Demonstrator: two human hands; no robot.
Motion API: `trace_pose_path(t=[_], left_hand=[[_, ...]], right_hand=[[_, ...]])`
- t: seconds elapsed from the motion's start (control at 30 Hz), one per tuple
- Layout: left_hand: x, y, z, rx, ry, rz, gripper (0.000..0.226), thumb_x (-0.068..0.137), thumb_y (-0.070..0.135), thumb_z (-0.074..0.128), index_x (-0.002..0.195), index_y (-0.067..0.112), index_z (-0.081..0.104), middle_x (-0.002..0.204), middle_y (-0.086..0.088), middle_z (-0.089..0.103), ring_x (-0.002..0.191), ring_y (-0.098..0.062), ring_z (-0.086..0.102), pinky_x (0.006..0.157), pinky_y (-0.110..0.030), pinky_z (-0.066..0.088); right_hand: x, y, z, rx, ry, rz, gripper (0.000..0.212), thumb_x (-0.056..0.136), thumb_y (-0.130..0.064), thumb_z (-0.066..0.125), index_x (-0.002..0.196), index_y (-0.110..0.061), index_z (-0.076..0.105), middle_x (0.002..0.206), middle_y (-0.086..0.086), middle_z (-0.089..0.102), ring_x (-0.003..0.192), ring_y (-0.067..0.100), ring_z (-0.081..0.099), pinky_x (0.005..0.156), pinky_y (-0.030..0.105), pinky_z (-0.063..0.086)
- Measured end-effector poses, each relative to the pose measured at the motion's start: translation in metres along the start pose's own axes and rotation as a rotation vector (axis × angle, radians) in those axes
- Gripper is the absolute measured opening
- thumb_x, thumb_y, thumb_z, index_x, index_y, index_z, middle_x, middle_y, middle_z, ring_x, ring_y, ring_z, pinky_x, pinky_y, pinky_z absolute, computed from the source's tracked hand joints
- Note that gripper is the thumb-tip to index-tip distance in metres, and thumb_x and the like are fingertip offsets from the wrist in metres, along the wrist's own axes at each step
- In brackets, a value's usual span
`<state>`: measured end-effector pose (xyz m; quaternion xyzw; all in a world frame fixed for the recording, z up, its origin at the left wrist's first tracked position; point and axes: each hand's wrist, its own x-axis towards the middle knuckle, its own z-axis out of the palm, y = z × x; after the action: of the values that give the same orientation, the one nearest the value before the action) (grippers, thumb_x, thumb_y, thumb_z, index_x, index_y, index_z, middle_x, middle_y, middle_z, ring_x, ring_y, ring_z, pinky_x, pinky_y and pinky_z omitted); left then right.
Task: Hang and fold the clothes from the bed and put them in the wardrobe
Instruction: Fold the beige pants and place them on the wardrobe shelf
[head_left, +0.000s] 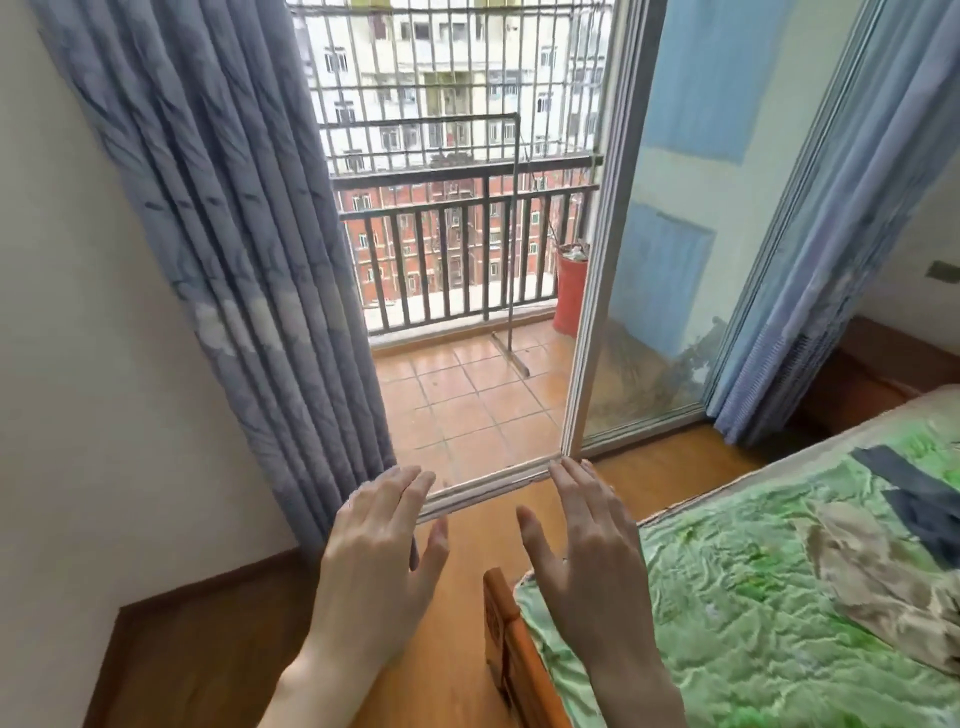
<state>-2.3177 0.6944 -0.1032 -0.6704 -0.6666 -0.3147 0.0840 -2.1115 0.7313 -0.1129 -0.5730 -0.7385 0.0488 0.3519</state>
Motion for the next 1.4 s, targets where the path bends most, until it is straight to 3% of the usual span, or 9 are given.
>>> trace_pose_path(t=[0.1, 0.37, 0.47, 0.6, 0.87, 1.07, 1.23, 1.4], left_hand=[[0.056, -0.011, 0.030, -0.019, -0.015, 0.013, 0.056, 0.102, 0.051, 0.042, 0.142, 0.019, 0.063, 0.143, -0.004, 0.065, 0.134, -0.031, 0.060, 0.109, -0.057, 0.051], [0.168, -0.036, 0.088, -0.035, -0.010, 0.056, 0.051, 0.103, 0.046, 0.046, 0.143, 0.019, 0.062, 0.145, -0.002, 0.063, 0.138, -0.025, 0.054, 0.113, -0.043, 0.040], [0.203, -0.048, 0.114, -0.055, -0.036, 0.057, 0.051, 0.104, 0.045, 0.046, 0.144, 0.019, 0.061, 0.147, -0.002, 0.061, 0.139, -0.025, 0.053, 0.113, -0.046, 0.042], [0.257, -0.074, 0.154, -0.103, -0.083, 0.086, 0.052, 0.104, 0.046, 0.045, 0.146, 0.018, 0.059, 0.148, -0.003, 0.060, 0.140, -0.025, 0.052, 0.113, -0.049, 0.045], [0.406, -0.135, 0.235, -0.158, -0.156, 0.211, 0.053, 0.104, 0.045, 0.043, 0.148, 0.017, 0.055, 0.150, -0.005, 0.058, 0.139, -0.026, 0.052, 0.113, -0.045, 0.042], [0.509, -0.156, 0.296, -0.219, -0.166, 0.337, 0.050, 0.102, 0.039, 0.052, 0.146, 0.016, 0.057, 0.153, -0.007, 0.055, 0.143, -0.027, 0.048, 0.110, -0.047, 0.045], [0.566, -0.141, 0.340, -0.298, -0.212, 0.436, 0.050, 0.104, 0.041, 0.052, 0.148, 0.018, 0.055, 0.153, -0.006, 0.054, 0.145, -0.026, 0.046, 0.110, -0.047, 0.047], [0.598, -0.096, 0.386, -0.382, -0.326, 0.591, 0.051, 0.105, 0.045, 0.047, 0.148, 0.019, 0.055, 0.155, -0.004, 0.053, 0.148, -0.025, 0.042, 0.119, -0.046, 0.039]], right_hand=[[0.054, 0.017, 0.019, -0.002, 0.042, 0.024, 0.063, 0.102, -0.062, 0.039, 0.149, -0.023, 0.051, 0.153, -0.005, 0.052, 0.147, 0.015, 0.041, 0.122, 0.039, 0.034], [0.159, 0.042, 0.063, -0.039, 0.023, 0.031, 0.063, 0.103, -0.062, 0.038, 0.147, -0.020, 0.054, 0.151, -0.002, 0.054, 0.146, 0.016, 0.042, 0.122, 0.036, 0.030], [0.192, 0.053, 0.082, -0.069, 0.028, 0.048, 0.062, 0.103, -0.061, 0.041, 0.148, -0.020, 0.053, 0.152, -0.002, 0.053, 0.147, 0.016, 0.041, 0.121, 0.028, 0.020], [0.241, 0.065, 0.116, -0.111, 0.022, 0.082, 0.061, 0.103, -0.062, 0.043, 0.149, -0.022, 0.052, 0.154, -0.004, 0.051, 0.148, 0.014, 0.038, 0.121, 0.026, 0.017], [0.370, 0.082, 0.190, -0.206, 0.068, 0.224, 0.061, 0.104, -0.062, 0.042, 0.151, -0.023, 0.051, 0.157, -0.006, 0.048, 0.151, 0.012, 0.033, 0.124, 0.034, 0.026], [0.463, 0.095, 0.224, -0.295, 0.095, 0.313, 0.062, 0.105, -0.063, 0.037, 0.153, -0.025, 0.048, 0.159, -0.006, 0.045, 0.151, 0.011, 0.032, 0.124, 0.040, 0.031], [0.495, 0.121, 0.212, -0.381, 0.164, 0.402, 0.060, 0.106, -0.059, 0.040, 0.151, -0.021, 0.051, 0.158, -0.003, 0.049, 0.149, 0.013, 0.038, 0.122, 0.043, 0.036], [0.504, 0.157, 0.197, -0.458, 0.280, 0.558, 0.058, 0.106, -0.055, 0.043, 0.149, -0.018, 0.053, 0.156, -0.001, 0.051, 0.148, 0.014, 0.040, 0.122, 0.039, 0.035]])
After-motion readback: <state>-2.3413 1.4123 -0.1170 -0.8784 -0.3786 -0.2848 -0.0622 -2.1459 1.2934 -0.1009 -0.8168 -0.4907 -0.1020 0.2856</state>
